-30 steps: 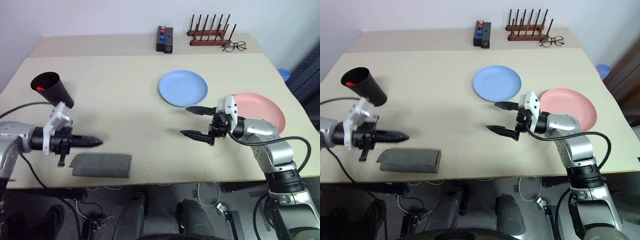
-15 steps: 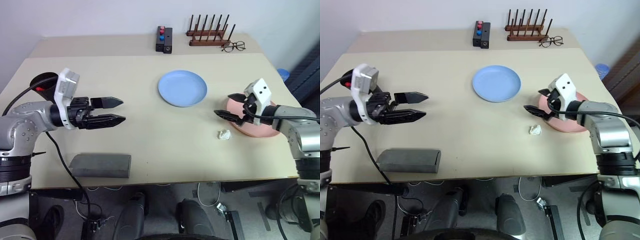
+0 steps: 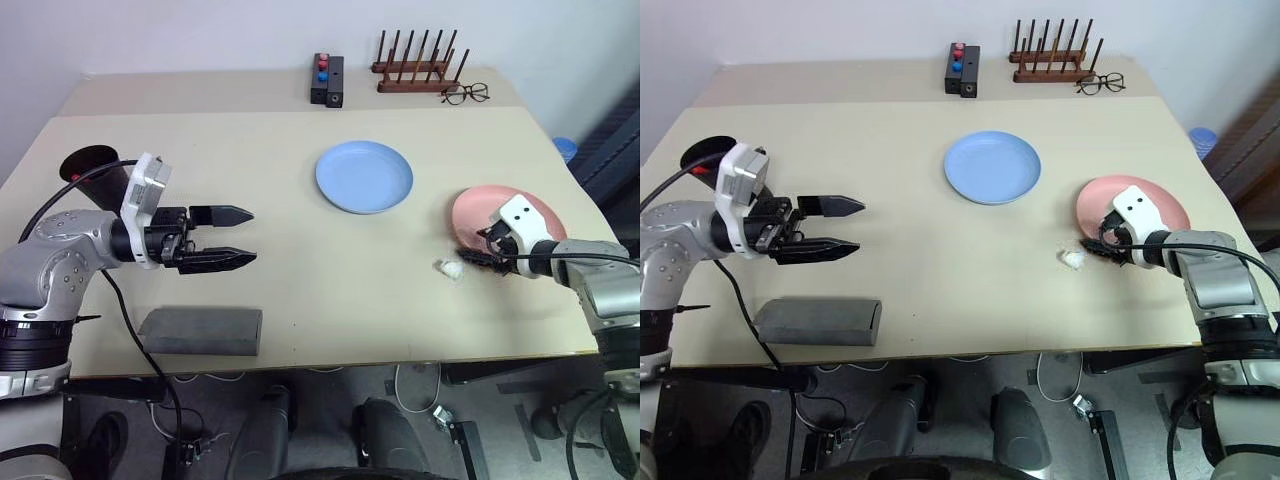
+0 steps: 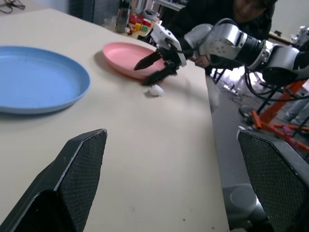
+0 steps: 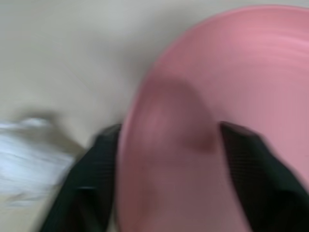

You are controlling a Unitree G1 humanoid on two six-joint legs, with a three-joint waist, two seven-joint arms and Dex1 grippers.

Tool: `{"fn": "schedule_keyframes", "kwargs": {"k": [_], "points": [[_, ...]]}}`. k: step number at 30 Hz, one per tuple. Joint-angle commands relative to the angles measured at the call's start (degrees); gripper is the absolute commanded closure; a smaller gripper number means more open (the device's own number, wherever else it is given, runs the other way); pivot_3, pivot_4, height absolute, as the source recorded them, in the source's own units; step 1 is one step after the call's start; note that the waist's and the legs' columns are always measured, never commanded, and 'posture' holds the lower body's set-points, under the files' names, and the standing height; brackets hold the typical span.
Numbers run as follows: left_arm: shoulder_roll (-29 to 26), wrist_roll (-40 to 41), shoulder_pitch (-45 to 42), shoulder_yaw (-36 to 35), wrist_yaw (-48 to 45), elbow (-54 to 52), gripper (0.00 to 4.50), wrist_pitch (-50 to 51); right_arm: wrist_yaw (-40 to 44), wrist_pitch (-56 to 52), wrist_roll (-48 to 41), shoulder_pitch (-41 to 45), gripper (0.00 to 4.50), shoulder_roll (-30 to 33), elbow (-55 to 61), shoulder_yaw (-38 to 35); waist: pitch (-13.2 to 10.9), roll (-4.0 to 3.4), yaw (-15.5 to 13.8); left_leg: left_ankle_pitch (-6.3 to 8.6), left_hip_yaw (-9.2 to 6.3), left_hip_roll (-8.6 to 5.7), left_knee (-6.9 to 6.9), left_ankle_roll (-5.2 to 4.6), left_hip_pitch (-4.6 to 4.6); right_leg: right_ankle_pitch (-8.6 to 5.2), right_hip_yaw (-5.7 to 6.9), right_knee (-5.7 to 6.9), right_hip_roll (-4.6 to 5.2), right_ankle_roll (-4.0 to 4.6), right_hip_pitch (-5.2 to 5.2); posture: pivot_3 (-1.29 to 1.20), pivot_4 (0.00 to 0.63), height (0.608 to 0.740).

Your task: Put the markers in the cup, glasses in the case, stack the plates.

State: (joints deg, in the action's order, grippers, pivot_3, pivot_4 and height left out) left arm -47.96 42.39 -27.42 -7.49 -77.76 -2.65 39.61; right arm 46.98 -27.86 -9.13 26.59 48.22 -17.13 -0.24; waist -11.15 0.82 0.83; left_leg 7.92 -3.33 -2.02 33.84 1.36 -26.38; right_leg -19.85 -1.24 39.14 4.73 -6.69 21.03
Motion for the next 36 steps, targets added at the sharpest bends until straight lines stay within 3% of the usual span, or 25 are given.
{"fn": "schedule_keyframes", "kwargs": {"k": [1, 3, 12, 21, 25, 29, 32, 36], "points": [[-1.0, 0.3, 0.4, -1.3, -0.2, -2.2, 0.00, -0.8, -0.6, 1.0, 1.5, 2.3, 3.41, -0.2, -1.0, -0.1, 0.0, 0.00, -0.1, 0.00, -0.01, 0.00, 0.00, 0.00, -0.01, 0.00, 0.01, 0.00, 0.00, 0.00, 0.00, 0.00, 0.150, 0.735], [-1.0, 0.8, 0.8, -1.9, 0.4, -2.5, 0.00, -0.5, -0.2, 1.3, 1.8, 2.9, 4.47, -0.4, -1.3, 0.0, 0.0, 0.01, 0.0, 0.00, 0.00, -0.01, 0.02, 0.00, 0.00, 0.00, 0.01, 0.00, -0.01, 0.00, -0.01, 0.00, 0.150, 0.735], [0.1, -0.7, 5.2, -8.2, 6.5, -2.3, 0.00, -5.1, -2.2, 7.1, 1.3, 10.5, 4.47, -2.9, 1.4, -2.3, 0.0, -0.05, 0.3, 0.00, 0.02, 0.02, -0.06, 0.00, 0.00, 0.00, -0.03, 0.01, -0.03, -0.01, 0.08, 0.00, 0.150, 0.735], [2.5, -3.6, 7.9, -11.6, 14.5, -1.3, 0.00, -11.3, -7.2, 11.6, 2.5, 17.3, 4.47, -20.0, 5.7, 4.2, 0.0, -0.05, 0.3, 0.00, 0.00, 0.00, -0.05, 0.01, -0.01, 0.01, 0.00, 0.05, -0.11, -0.03, 0.09, 0.00, 0.150, 0.735], [3.4, -3.2, 11.5, -12.4, 16.5, -4.3, 0.00, -11.8, -9.8, 15.5, 7.6, 17.3, 4.47, -23.0, 1.8, 8.2, 0.0, -0.04, -0.1, -0.01, 0.00, -0.03, -0.05, 0.02, -0.02, 0.01, 0.01, 0.07, -0.10, -0.03, 0.12, 0.00, 0.150, 0.735], [4.3, -1.8, 14.3, -12.8, 18.2, -7.4, 0.00, -11.1, -9.4, 16.0, 7.2, 16.4, 4.47, -24.4, -0.6, 8.2, 0.0, -0.02, -0.2, 0.00, -0.07, -0.06, 0.01, 0.03, 0.00, 0.02, 0.07, 0.05, -0.07, -0.03, 0.21, 0.00, 0.150, 0.735], [4.7, -1.6, 15.0, -12.9, 18.9, -8.1, 0.00, -11.2, -7.4, 14.6, 4.8, 17.3, 3.54, -25.0, -2.6, 6.7, 0.0, -0.03, 0.0, -0.01, -0.08, -0.05, -0.01, 0.04, 0.01, 0.02, 0.04, 0.07, -0.07, -0.03, 0.16, 0.00, 0.150, 0.735], [5.0, -2.3, 14.9, -11.9, 18.8, -7.9, 0.00, -11.7, -7.2, 15.4, 4.6, 17.9, 1.56, -25.4, -2.4, 6.6, 0.0, -0.03, 0.2, -0.02, -0.06, -0.03, -0.07, 0.05, 0.01, 0.02, 0.03, 0.09, -0.11, -0.03, 0.10, 0.00, 0.150, 0.735]]}}
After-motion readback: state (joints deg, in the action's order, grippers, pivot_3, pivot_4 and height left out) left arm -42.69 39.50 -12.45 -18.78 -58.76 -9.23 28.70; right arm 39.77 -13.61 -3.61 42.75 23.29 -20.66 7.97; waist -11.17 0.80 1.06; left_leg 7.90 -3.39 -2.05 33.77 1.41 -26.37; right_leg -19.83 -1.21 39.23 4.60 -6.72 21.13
